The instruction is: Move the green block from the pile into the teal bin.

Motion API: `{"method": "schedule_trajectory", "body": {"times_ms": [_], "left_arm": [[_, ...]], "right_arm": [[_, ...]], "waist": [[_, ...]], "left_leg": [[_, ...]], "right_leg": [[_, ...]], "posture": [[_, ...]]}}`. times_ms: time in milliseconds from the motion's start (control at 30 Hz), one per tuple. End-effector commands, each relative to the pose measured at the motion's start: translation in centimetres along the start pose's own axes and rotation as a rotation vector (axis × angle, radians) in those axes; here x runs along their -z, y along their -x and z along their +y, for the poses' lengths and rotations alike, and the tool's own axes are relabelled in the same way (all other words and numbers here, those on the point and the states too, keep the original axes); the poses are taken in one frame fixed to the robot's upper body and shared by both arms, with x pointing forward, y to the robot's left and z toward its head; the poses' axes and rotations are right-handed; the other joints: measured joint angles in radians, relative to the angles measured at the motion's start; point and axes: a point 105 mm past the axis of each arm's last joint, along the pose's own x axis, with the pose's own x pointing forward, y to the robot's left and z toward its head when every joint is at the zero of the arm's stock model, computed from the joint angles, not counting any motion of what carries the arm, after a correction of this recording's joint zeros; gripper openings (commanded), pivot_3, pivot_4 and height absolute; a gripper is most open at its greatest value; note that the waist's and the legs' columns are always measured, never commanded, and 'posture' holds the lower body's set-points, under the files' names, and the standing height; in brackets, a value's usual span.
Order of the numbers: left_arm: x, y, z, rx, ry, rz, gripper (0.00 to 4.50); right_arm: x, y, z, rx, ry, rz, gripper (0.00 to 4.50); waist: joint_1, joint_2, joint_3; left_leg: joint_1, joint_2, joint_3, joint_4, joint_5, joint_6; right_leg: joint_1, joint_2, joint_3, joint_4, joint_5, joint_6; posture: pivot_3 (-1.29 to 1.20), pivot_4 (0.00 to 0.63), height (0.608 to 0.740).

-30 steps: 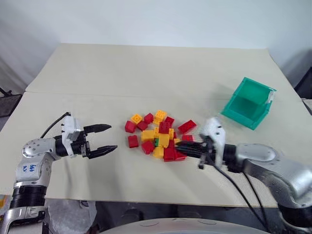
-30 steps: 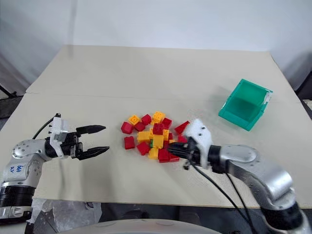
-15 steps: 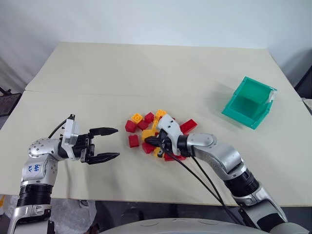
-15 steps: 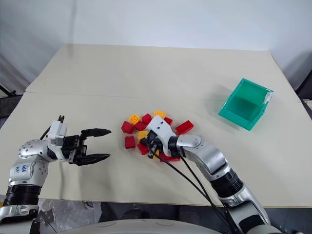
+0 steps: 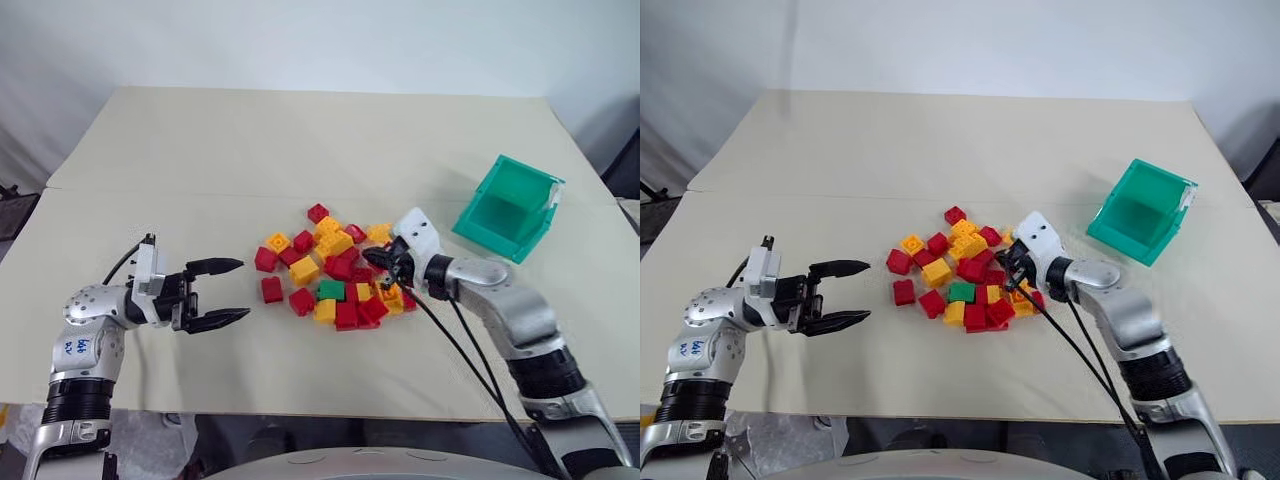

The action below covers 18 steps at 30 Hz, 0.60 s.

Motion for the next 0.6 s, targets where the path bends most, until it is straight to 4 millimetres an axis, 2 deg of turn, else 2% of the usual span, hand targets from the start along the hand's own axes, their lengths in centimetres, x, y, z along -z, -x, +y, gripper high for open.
{"method": "schedule_trajectory", "body": {"times_ms": [33, 200, 400, 500, 600], "left_arm": [[-0.4, 0.0, 0.2, 0.005, -0.024, 0.001, 4.5], [-0.3, 0.2, 0.3, 0.01, -0.025, 0.004, 4.5], [-0.1, 0.5, 0.3, 0.005, -0.025, 0.006, 4.5], [0.1, 0.6, 0.2, 0.003, -0.023, 0.008, 4.5], [0.2, 0.3, 0.1, 0.005, -0.026, 0.002, 4.5]], "right_arm": [[-1.4, 2.9, 0.9, -0.111, 0.043, -0.02, 0.93], [-1.0, 8.6, -0.9, -0.105, 0.098, 0.114, 2.53], [-0.6, 12.3, -1.7, -0.07, 0.128, 0.23, 4.48], [-0.4, 12.5, -1.4, -0.088, 0.12, 0.252, 4.48], [-1.5, 10.3, -0.9, -0.084, 0.121, 0.214, 4.48]], "waist": [[0.001, 0.0, 0.0], [0.005, 0.0, 0.0], [0.001, 0.0, 0.0], [0.0, 0.0, 0.0], [-0.004, 0.0, 0.0]], "left_leg": [[0.0, 0.0, 0.0, 0.0, 0.0, 0.0], [0.0, 0.0, 0.0, 0.001, 0.0, 0.001], [0.001, 0.001, 0.001, 0.001, -0.001, 0.001], [0.002, 0.002, 0.002, 0.001, -0.001, 0.001], [0.003, 0.002, 0.003, 0.001, 0.0, 0.0]], "right_leg": [[0.001, 0.0, 0.0, -0.001, 0.0, 0.0], [0.001, 0.0, 0.0, -0.001, 0.0, 0.0], [0.001, 0.001, 0.001, -0.001, 0.0, 0.001], [0.001, 0.001, 0.002, 0.0, 0.0, 0.001], [0.001, 0.001, 0.004, -0.001, 0.001, 0.001]], "posture": [[0.0, 0.15, 0.74], [0.0, 0.15, 0.74], [0.0, 0.15, 0.74], [0.0, 0.15, 0.74], [0.0, 0.15, 0.74]]}}
